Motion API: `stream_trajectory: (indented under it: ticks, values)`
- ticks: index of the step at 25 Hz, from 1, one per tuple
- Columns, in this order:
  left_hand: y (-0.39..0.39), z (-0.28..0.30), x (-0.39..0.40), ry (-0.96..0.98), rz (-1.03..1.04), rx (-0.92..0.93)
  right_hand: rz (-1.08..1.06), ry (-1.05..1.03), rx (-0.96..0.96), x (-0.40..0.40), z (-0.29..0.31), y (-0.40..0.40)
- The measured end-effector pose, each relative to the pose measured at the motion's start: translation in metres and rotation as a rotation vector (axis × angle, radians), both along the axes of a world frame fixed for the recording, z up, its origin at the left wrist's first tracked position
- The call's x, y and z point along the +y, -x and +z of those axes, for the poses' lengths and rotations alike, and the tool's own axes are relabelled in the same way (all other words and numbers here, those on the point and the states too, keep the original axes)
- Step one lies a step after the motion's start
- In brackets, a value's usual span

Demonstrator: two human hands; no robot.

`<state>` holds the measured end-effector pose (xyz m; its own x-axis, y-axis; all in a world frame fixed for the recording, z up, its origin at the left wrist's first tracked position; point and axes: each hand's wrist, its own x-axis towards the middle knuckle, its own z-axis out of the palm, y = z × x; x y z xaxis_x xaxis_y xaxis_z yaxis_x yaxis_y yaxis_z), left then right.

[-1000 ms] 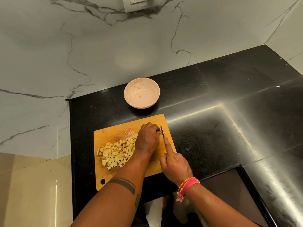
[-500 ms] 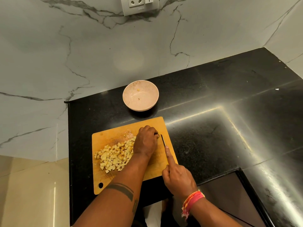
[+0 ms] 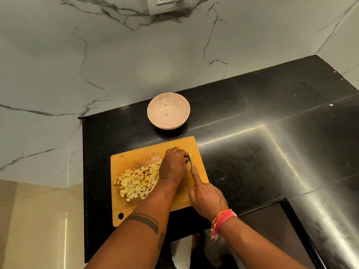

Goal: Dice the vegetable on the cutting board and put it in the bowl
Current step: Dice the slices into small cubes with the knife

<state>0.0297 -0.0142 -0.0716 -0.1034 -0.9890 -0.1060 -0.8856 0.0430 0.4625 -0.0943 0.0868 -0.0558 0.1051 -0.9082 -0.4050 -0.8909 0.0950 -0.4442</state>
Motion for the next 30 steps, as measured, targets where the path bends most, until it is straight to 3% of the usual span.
stream_trajectory:
  ticks: [9, 19, 26, 30]
  values:
    - [-0.011, 0.001, 0.005, 0.037, 0.029, -0.099, 0.010, 0.016, -0.064, 0.041, 0.004, 0.012]
    - [-0.030, 0.009, 0.021, 0.076, 0.106, -0.185, -0.122, 0.067, -0.068, 0.012, 0.000, 0.009]
    - [-0.056, 0.010, 0.035, 0.105, 0.123, -0.155, 0.121, 0.025, -0.063, 0.023, 0.002, -0.031]
    - [-0.070, 0.013, 0.048, 0.155, 0.125, -0.144, -0.080, 0.083, -0.069, 0.024, 0.006, -0.015]
